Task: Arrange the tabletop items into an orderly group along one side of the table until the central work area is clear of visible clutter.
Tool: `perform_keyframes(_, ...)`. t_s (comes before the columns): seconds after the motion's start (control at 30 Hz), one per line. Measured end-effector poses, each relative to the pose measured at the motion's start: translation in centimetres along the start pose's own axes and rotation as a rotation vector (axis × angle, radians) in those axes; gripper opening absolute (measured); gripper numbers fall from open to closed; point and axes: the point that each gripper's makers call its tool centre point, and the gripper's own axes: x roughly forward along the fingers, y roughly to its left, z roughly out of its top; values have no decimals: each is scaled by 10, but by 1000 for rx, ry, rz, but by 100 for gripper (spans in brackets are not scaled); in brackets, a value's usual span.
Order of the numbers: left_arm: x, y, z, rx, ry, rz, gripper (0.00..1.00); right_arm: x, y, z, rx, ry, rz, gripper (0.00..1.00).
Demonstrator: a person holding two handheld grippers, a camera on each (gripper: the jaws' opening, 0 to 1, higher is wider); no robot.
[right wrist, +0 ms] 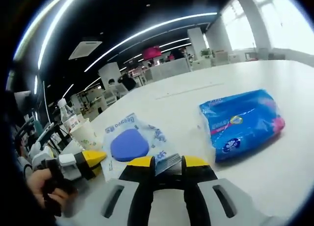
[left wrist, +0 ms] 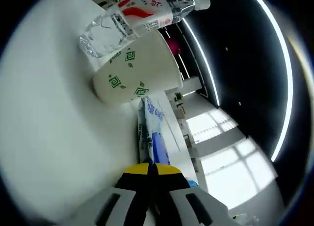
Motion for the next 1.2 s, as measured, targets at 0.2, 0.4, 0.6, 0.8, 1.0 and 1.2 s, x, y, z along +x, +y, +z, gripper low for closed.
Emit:
perform_keyframes(0.2,0,-8,-4,9,14,-35,0,-5,-4,9,-65,-26,-19,15)
perform_keyframes(0.4,-1,-17,-8,-2,20,-72,0,-10,-5,18,-129,-60,-29,14)
perform_keyframes(0.6,-3,-24,-7,-16,9,-106,0,-14,-4,29,-167,-87,-9,5)
perform_keyframes(0.8,-5,-24,-8,-41,-4,-123,0,-15,-1,32,-222,-76,-11,0)
perform_keyframes(1.0,-8,-24,-8,-63,-5,-131,0,-9,-3,30,-166,-60,21,0)
perform_keyframes(1.2,-13,-37,-6,-60,-19,-178,0,-8,-5,41,-221,-54,23,0)
